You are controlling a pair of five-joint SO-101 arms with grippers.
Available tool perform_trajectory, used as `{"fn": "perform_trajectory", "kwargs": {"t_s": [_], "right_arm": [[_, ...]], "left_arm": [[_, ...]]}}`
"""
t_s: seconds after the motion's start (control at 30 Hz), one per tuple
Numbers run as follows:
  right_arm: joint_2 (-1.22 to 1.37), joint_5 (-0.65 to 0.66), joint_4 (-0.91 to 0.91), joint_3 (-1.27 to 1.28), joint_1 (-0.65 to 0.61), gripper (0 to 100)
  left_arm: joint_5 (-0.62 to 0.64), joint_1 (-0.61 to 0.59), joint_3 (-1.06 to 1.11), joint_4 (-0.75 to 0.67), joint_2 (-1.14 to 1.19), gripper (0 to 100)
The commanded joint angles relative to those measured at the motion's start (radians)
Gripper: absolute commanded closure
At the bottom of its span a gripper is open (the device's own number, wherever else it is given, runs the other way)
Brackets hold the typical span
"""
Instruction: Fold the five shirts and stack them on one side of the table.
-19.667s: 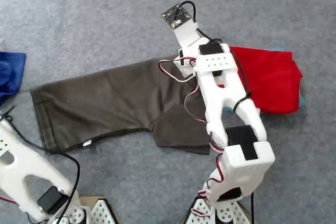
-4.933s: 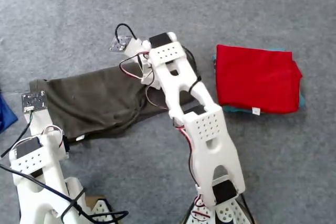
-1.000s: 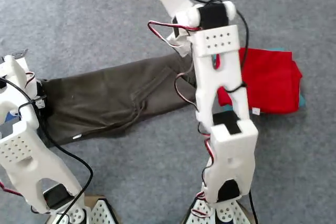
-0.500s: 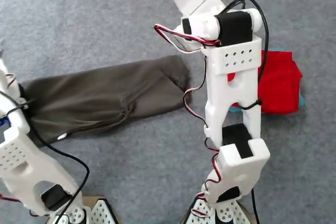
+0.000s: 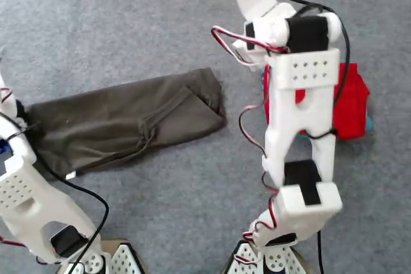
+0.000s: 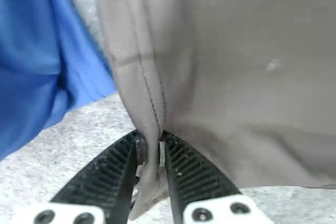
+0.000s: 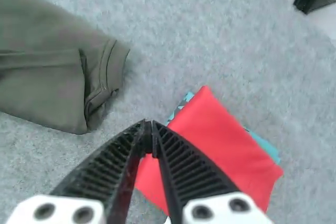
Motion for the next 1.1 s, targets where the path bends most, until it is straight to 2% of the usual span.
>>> {"fn": "perform_trajectory", "kwargs": {"t_s": [0.0,0.1,0.23,0.33,0.5,0.67,0.77,0.87,0.97,1.07], "right_arm": [[-0.128,-0.009,0.005,0.107,0.037,98.3],[-0.193,-0.009,-0.017,0.228,0.114,98.3],[-0.262,-0.008,-0.071,0.380,0.252,98.3],[-0.306,-0.002,-0.124,0.495,0.341,98.3],[-0.381,0.049,-0.258,0.723,0.442,98.3],[-0.533,0.054,-0.500,1.055,0.511,98.3],[-0.664,0.043,-0.677,1.293,0.563,98.3],[-0.788,-0.043,-0.864,1.526,0.643,98.3],[-0.903,-0.146,-1.042,1.727,0.735,98.3],[-0.986,-0.201,-1.142,1.876,0.778,98.3]], "left_arm": [[0.048,0.062,-0.117,0.057,-0.069,97],[0.064,0.130,-0.189,0.115,-0.069,97],[0.101,0.197,-0.222,0.121,-0.098,97],[0.107,0.249,-0.168,0.121,-0.172,97],[0.132,0.427,-0.025,0.121,-0.347,97],[0.153,0.654,0.050,0.118,-0.420,97],[0.155,0.751,0.035,0.118,-0.416,97],[0.157,0.812,0.030,0.074,-0.420,97],[0.209,0.858,0.021,0.025,-0.420,97],[0.239,0.911,0.028,-0.034,-0.416,97]]}}
